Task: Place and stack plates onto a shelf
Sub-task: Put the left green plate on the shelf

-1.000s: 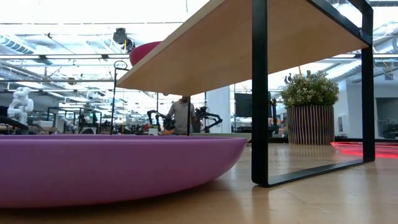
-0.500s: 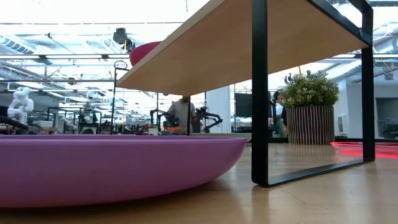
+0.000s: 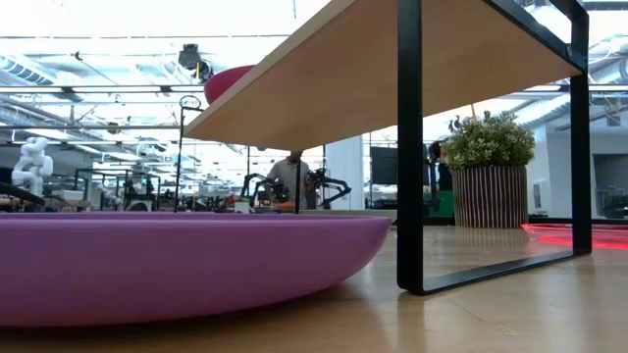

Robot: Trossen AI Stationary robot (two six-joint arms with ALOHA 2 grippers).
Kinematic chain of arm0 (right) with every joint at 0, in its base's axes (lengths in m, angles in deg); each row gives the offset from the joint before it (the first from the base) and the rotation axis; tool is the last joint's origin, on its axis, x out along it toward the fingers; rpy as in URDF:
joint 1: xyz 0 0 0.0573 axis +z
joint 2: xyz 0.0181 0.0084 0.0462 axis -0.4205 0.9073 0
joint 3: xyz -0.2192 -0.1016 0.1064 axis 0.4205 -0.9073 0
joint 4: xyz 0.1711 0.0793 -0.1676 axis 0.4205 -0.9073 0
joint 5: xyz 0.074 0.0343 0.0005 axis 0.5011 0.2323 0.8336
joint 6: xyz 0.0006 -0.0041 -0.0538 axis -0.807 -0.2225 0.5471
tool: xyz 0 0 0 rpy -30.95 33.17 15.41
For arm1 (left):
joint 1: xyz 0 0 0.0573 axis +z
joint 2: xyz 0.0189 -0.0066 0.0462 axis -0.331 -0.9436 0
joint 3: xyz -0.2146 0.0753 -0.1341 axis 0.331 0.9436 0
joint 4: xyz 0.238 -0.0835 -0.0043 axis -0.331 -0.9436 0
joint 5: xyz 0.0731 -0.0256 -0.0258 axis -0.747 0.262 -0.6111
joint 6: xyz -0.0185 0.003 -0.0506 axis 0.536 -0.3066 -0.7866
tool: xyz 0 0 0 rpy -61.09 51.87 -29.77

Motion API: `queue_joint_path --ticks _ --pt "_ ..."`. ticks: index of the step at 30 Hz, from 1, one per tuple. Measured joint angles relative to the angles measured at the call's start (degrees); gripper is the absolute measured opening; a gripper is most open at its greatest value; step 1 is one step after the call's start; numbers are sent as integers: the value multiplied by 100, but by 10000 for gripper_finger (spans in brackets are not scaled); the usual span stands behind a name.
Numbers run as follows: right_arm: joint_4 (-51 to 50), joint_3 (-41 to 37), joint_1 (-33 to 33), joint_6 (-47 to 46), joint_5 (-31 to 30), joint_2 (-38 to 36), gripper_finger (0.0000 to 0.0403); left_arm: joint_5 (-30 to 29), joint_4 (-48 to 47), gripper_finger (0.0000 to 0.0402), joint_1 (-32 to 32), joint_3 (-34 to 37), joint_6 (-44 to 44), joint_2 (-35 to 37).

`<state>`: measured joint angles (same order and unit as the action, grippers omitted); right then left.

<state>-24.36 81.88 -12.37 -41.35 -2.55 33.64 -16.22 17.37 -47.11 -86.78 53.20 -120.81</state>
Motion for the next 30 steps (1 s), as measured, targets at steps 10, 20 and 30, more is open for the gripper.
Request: queue_joint_path --ticks 10,20,30 --pt "-9 -2 0 10 1 0 2 -219 367 117 -34 -7 -57 -144" --pt "-9 -2 0 -14 0 0 2 -335 456 48 -90 2 -127 -160" --pt "-11 -2 0 0 -1 0 2 -700 514 6 -83 -15 -168 -161"
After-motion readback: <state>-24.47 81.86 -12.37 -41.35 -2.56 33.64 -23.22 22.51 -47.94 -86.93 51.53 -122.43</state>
